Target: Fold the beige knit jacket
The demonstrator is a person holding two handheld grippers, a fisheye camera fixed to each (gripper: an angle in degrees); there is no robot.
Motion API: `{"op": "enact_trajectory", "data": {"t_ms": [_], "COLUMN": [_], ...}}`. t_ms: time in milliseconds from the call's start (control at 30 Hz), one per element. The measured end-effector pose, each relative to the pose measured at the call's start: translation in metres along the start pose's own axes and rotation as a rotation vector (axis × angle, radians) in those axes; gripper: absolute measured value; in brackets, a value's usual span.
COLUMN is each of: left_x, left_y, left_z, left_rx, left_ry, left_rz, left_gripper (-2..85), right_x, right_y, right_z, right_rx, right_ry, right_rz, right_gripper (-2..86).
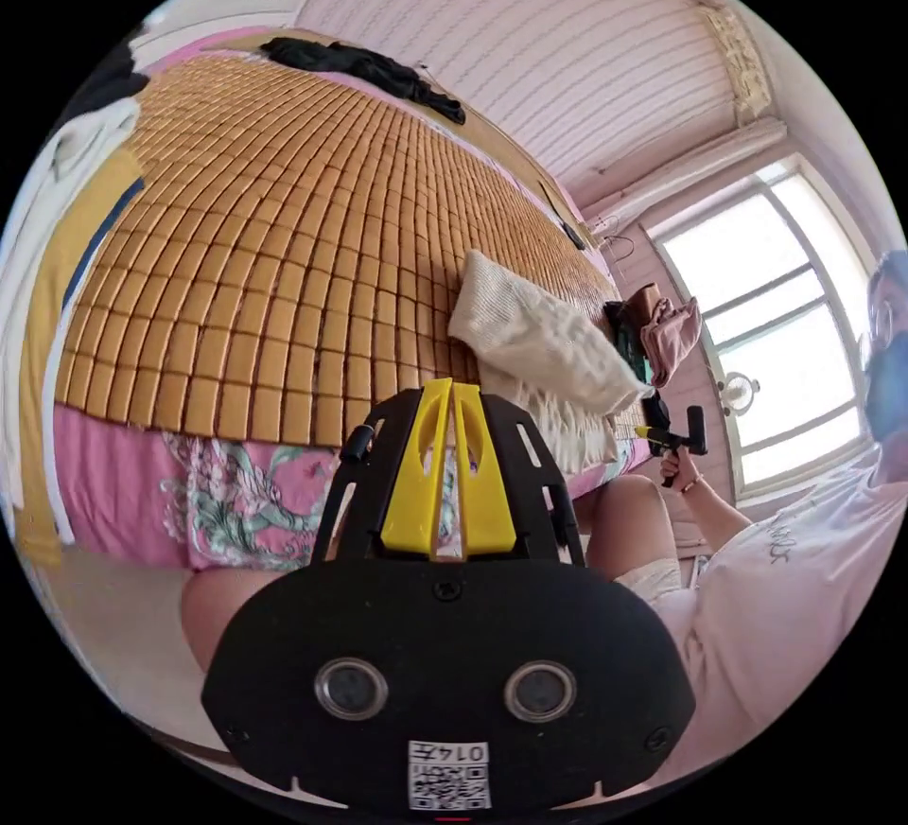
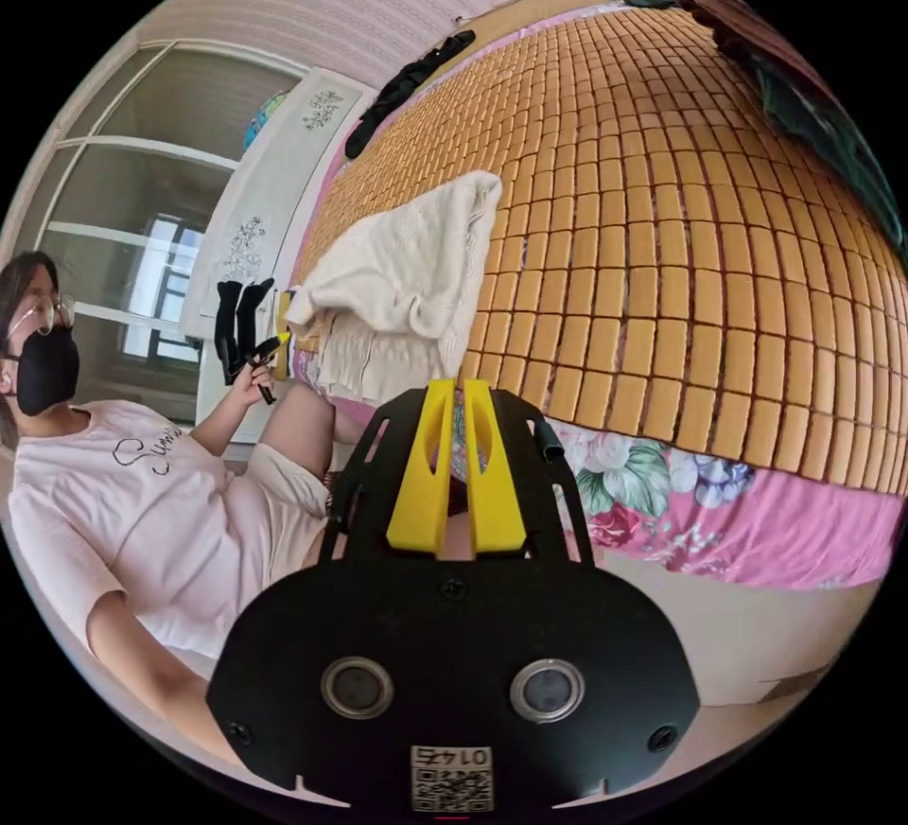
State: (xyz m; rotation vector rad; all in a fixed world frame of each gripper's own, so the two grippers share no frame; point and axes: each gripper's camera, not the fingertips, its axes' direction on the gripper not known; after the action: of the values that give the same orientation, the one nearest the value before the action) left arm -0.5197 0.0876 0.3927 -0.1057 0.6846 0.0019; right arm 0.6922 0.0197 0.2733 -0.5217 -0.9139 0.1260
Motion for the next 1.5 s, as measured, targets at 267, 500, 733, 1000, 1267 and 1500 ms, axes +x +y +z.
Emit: {"op": "enact_trajectory", "data": {"t_ms": [267, 500, 733, 1000, 1267, 1500], "left_x": [0.050, 0.045, 0.077, 0.091, 0.099, 0.058], "left_y": [-0.029, -0.073, -0.076, -0.069, -0.061, -0.025], "left_z": [0.036, 0.120, 0.090, 0.060, 0.029, 0.074], "left_rx": [0.067, -0.091, -0.084, -0.075, -0.162, -0.217], "left_ry": [-0.108, -0.201, -0.162, -0.060, -0.015, -0.073], "left_rz": [0.056, -0.061, -0.004, 0.022, 0.069, -0.101], "left_gripper": [9.5, 7.2, -0.8, -1.0, -1.0, -0.9], "right_x": [-0.036, -0.028, -0.055, -0.059, -0.058, -0.030], "right_y": [0.000, -0.020, -0.021, -0.025, -0.018, -0.021], "right_z": [0.044, 0.087, 0.071, 0.066, 0.040, 0.087], "right_rx": [0.156, 0.123, 0.129, 0.108, 0.066, -0.040], "right_ry": [0.058, 0.156, 0.222, 0.168, 0.047, 0.116], "right_rz": [0.101, 0.308, 0.167, 0.093, 0.048, 0.204], "right_gripper": [7.8, 10.2, 3.1, 0.9, 0.6, 0.7]}}
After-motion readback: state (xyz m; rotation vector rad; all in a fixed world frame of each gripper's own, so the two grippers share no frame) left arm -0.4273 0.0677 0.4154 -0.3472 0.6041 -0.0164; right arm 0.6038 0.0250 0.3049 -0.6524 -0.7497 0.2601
